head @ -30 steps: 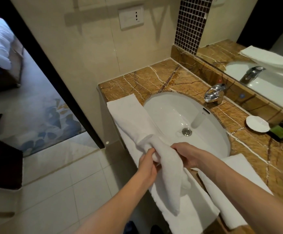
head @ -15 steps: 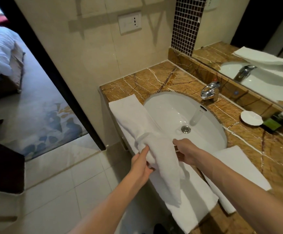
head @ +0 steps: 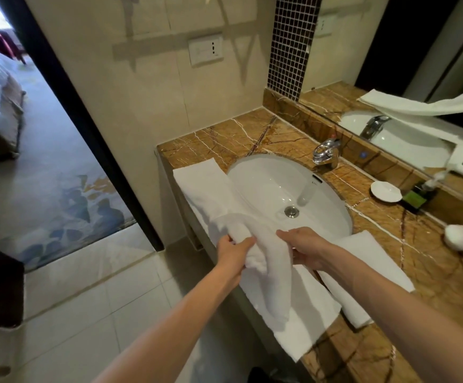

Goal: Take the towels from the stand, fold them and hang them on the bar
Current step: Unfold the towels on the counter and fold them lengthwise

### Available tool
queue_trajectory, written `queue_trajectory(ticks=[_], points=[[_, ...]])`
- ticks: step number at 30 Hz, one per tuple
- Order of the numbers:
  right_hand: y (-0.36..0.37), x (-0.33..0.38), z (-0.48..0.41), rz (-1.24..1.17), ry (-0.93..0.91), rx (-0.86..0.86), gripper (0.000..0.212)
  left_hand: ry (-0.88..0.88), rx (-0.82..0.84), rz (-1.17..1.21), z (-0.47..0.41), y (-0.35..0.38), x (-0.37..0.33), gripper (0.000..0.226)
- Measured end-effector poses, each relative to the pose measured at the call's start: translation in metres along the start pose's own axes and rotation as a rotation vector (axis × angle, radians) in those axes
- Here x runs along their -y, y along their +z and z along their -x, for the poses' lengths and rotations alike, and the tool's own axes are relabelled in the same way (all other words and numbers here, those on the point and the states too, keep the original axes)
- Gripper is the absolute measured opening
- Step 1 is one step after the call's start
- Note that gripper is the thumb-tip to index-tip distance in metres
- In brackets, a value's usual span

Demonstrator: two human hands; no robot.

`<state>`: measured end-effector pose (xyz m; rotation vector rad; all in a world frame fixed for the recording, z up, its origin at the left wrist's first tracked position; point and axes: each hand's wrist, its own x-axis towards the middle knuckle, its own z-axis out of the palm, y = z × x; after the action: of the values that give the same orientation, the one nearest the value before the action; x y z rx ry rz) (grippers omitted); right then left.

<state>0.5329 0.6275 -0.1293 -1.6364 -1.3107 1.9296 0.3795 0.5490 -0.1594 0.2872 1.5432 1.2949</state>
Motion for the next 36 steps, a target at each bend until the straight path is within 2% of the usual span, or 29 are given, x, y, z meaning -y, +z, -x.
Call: queue_trajectory(ticks=[4,7,10,13,18,21,24,28,32,36], points=[[-0.015,0.003,0.002,0.005,0.018,-0.067,0.032,-0.042,-0.029,0.038,0.006,-0.002,-0.003,0.048],[-0.029,0.000,0.002,0.044,0.012,-0.073,0.037,-0.094,0.006,0.151,0.014,-0.005,-0.005,0.040],[-0.046,-0.009,0.005,0.092,0.065,0.032,0.046,-0.131,0.047,0.265,0.022,-0.006,-0.003,0.034],[-0.063,-0.015,0.009,0.176,0.132,0.172,0.049,-0.134,0.091,0.310,0.025,-0.007,0.003,0.051],[-0.080,-0.021,0.016,0.186,0.120,0.291,0.040,-0.011,0.192,0.209,0.025,-0.011,0.021,0.067],[-0.082,-0.024,0.019,0.119,0.134,0.348,0.042,0.035,0.228,0.095,0.027,-0.012,0.030,0.061],[-0.083,-0.025,0.024,0.104,0.142,0.374,0.034,0.039,0.217,0.097,0.030,-0.017,0.039,0.054],[-0.083,-0.026,0.033,0.224,0.130,0.321,0.030,0.048,0.191,0.112,0.038,-0.021,0.049,0.060],[-0.082,-0.033,0.040,0.311,0.125,0.262,0.031,0.077,0.181,0.018,0.050,-0.019,0.062,0.064],[-0.085,-0.045,0.045,0.394,0.173,0.257,0.040,0.036,0.151,0.043,0.060,-0.018,0.077,0.068]])
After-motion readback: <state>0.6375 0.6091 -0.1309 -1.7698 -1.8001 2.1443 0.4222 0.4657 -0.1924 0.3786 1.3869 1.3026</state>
